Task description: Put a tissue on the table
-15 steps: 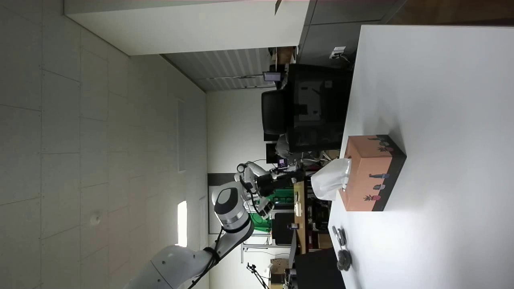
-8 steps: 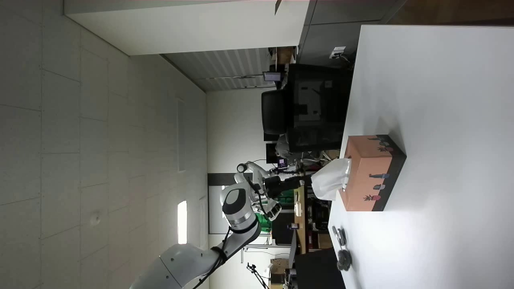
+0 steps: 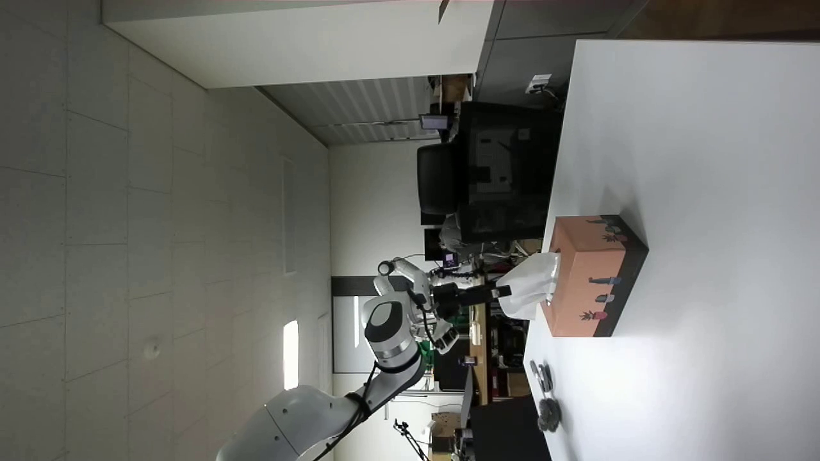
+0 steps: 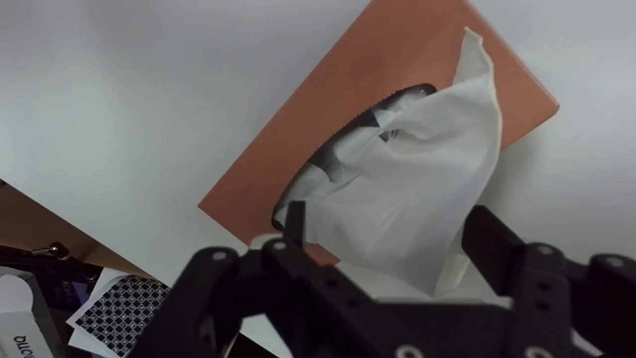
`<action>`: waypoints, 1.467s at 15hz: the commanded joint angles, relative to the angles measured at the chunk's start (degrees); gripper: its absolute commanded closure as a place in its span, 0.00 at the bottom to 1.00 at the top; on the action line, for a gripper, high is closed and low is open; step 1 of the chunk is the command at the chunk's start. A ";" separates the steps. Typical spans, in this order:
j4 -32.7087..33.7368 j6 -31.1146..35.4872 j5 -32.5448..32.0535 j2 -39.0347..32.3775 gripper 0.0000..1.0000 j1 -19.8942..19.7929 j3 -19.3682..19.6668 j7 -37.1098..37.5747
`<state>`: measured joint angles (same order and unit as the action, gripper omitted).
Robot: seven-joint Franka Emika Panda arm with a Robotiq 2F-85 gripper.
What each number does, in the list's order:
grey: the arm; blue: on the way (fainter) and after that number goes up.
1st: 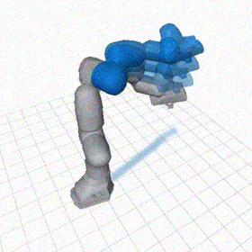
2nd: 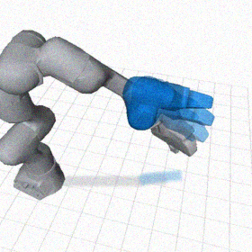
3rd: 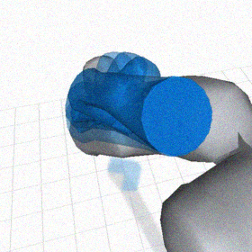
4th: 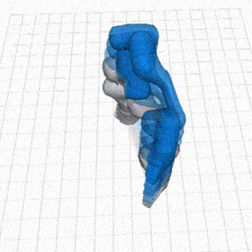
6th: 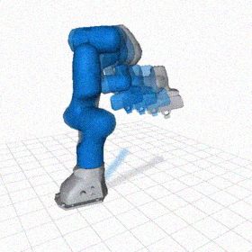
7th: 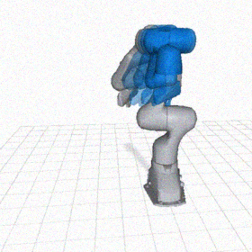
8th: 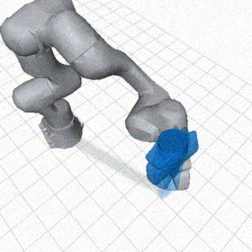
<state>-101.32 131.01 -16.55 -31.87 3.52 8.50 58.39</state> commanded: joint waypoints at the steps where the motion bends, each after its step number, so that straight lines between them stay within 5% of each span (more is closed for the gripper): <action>1: 1.45 -0.68 0.75 -0.75 0.47 0.79 0.69 -1.06; 9: 1.58 -1.13 0.91 -0.99 0.99 1.03 0.75 -1.87; 22: -2.35 -0.03 -2.58 9.57 1.00 4.37 0.89 -0.37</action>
<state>-101.46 130.71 -16.68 -26.35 5.92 8.71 56.32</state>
